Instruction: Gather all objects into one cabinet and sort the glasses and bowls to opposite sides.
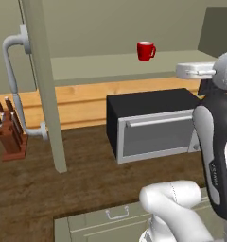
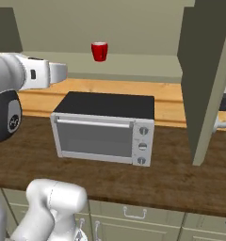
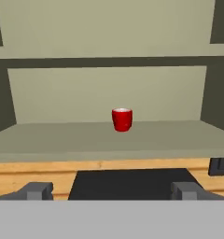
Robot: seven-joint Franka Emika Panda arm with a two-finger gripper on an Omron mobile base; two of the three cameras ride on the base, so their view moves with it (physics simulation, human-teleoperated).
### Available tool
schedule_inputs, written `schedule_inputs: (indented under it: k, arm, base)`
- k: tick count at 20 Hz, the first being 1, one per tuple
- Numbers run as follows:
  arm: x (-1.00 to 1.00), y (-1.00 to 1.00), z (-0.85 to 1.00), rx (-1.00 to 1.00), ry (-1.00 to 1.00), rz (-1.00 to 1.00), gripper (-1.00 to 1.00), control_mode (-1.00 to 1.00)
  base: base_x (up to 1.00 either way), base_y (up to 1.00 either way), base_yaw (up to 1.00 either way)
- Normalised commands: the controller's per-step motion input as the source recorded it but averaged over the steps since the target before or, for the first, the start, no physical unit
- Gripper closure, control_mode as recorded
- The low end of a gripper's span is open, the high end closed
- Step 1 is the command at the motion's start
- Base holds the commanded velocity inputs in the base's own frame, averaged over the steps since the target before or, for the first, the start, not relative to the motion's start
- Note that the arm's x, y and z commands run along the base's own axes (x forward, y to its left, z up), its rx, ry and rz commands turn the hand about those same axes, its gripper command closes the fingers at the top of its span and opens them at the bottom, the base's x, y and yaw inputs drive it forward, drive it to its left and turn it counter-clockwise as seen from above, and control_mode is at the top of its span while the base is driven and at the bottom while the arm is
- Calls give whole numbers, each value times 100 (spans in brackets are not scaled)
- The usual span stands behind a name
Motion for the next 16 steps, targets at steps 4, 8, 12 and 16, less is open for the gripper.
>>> schedule_inputs:
  k: [4,8,12,16]
  arm:
    - [58,0,0,0,-4,4,-100,-100]
    - [96,-5,0,0,-2,5,-100,-100]
    - [69,-6,0,0,-1,2,-100,-100]
    - [34,-15,-16,0,-3,0,-100,-100]
  base:
    - [0,0,0]
    - [0,0,0]
    - [0,0,0]
    - [0,0,0]
